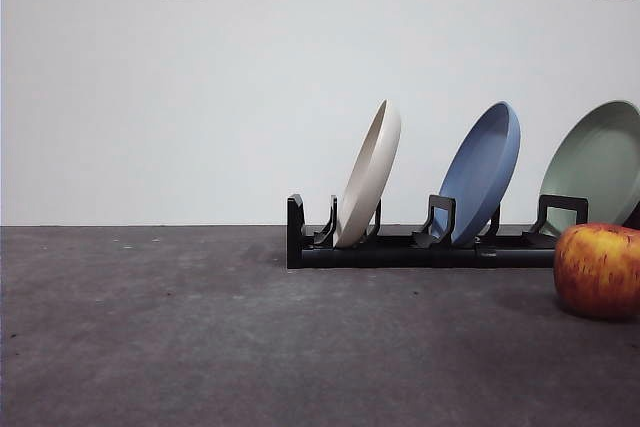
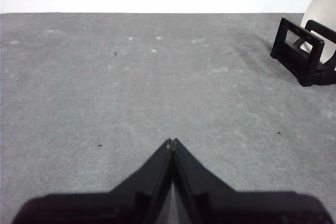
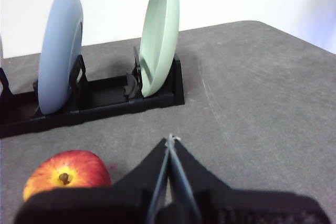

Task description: Take the yellow plate from the plate rack,put the plate on the table,take the apple from the table,put the apple in the plate

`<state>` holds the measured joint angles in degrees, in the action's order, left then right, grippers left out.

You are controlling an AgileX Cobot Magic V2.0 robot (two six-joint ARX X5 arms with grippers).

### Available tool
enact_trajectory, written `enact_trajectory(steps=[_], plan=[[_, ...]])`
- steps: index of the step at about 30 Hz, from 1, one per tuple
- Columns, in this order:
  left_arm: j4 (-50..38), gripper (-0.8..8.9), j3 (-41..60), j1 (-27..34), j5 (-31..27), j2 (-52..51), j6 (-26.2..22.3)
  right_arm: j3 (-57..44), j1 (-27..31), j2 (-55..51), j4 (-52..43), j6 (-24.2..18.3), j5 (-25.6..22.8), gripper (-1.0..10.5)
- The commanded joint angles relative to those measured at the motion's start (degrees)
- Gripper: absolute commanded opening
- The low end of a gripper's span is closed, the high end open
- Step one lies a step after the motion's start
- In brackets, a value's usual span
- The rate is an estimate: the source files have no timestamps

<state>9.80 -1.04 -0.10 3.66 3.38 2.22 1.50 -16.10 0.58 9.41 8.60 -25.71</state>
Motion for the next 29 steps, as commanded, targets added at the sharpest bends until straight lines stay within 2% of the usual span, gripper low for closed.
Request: enact_trajectory(steps=[1,9,13,15,23,27,29], plan=[[-0.2,-0.02,0.5,0.2,0.2,0.0,0.6,-0.5,0.0,-0.1,0.4,0.3,-0.2,0.0],[-0.2,-0.04,0.4,0.2,0.6,0.0,0.6,-0.5,0.0,-0.1,0.5,0.2,0.1,0.0],[0.0,-0.06,-0.8,0.2,1.3,0.0,2.3,0.3,0.0,-0.1,0.4,0.3,4.8,-0.1],[0.1,-0.06,-1.9,0.2,1.3,0.1,3.5,1.1,0.0,0.0,0.5,0.4,5.4,-0.1],[5.5,-0.06,-10.3,0.2,3.6,3.4,6.3,8.6,0.0,1.3,2.1,0.5,5.4,-0.1],[6.1,-0.06,-15.1,0.2,6.5,6.5,6.6,13.8,0.0,4.4,4.9,3.4,5.4,-0.1],[6.6,-0.06,-18.0,0.2,7.5,8.4,6.6,16.8,0.0,6.5,6.6,3.5,6.4,-0.1]])
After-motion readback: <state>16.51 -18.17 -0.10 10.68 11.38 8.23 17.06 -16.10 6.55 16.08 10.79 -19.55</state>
